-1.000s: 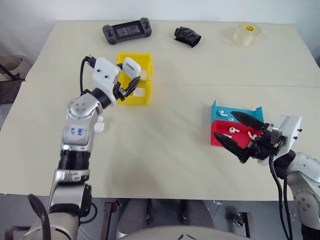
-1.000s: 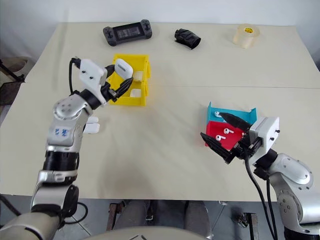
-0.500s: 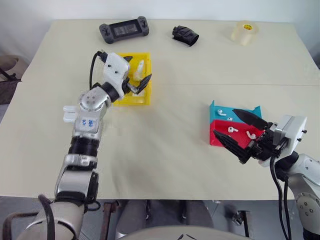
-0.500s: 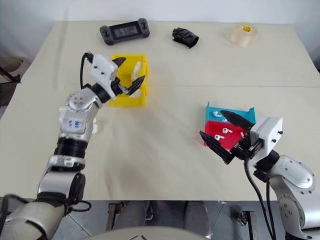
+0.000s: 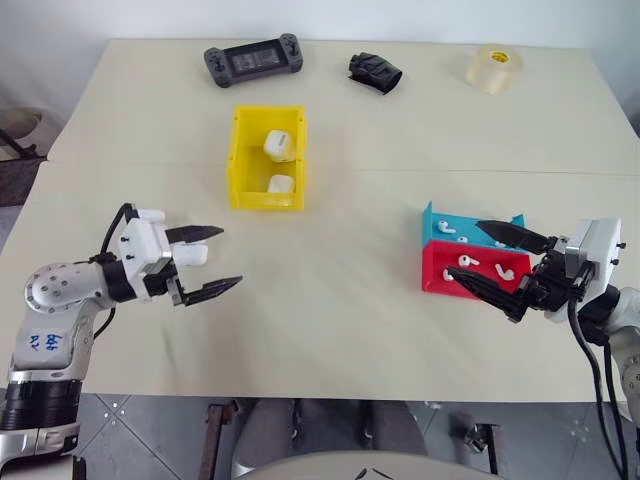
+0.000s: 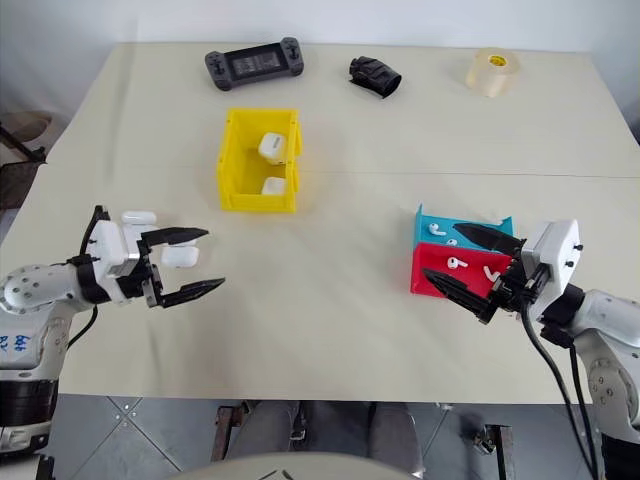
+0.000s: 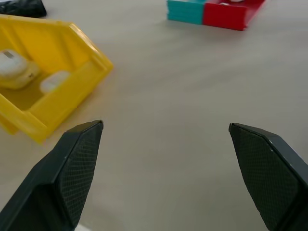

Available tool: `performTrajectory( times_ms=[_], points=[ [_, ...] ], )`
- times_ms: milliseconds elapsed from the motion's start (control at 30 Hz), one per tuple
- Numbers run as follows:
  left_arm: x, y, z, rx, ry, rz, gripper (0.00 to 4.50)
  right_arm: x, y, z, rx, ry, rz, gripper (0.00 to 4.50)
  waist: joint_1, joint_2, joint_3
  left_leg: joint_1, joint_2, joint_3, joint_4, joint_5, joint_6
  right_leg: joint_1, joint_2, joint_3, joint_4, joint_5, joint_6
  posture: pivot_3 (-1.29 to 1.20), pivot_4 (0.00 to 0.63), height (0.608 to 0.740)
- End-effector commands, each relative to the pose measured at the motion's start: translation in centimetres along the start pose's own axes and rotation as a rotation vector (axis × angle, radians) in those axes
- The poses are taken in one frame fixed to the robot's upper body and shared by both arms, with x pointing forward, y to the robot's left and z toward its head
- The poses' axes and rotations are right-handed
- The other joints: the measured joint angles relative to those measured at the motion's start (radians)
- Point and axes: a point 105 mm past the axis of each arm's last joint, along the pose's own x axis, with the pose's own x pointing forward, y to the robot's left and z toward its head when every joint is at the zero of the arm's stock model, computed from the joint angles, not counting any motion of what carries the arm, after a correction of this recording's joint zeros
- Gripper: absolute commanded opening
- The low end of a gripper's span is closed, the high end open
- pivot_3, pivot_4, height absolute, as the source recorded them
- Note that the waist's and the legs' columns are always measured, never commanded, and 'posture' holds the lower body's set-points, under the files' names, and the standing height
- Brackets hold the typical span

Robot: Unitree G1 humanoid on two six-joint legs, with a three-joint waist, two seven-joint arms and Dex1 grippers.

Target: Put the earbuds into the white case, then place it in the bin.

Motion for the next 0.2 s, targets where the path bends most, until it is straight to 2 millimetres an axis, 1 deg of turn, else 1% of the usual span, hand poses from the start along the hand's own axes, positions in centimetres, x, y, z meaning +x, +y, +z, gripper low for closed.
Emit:
performTrajectory(
  times_ms=[33, 133, 200],
  points=[
    [-0.4, 0.4, 2.0, 0.07, -0.053, 0.033, 4.46, -0.4, -0.6, 0.5, -0.025, -0.006, 0.008, 4.5, -0.002, 0.0, 0.0, 0.0, 0.0, 0.0, 0.0, 0.0, 0.0, 0.0, 0.0, 0.0, 0.0, 0.0, 0.0, 0.0, 0.15, 0.74],
    [0.2, 0.9, 2.8, 0.091, -0.107, 0.092, 4.46, -0.3, -0.7, 0.3, -0.029, -0.003, 0.012, 4.5, -0.007, 0.0, 0.0, 0.001, 0.0, 0.001, 0.0, 0.0, 0.0, 0.0, 0.0, 0.0, 0.001, 0.0, 0.0, 0.0, 0.15, 0.74],
    [0.4, 1.0, 3.0, 0.084, -0.116, 0.103, 4.46, -0.2, -0.6, 0.3, -0.027, -0.006, 0.015, 4.5, -0.008, 0.0, 0.0, 0.001, 0.0, 0.001, 0.0, 0.0, 0.0, -0.001, 0.0, 0.0, 0.001, 0.0, 0.0, 0.0, 0.15, 0.74]
  ],
)
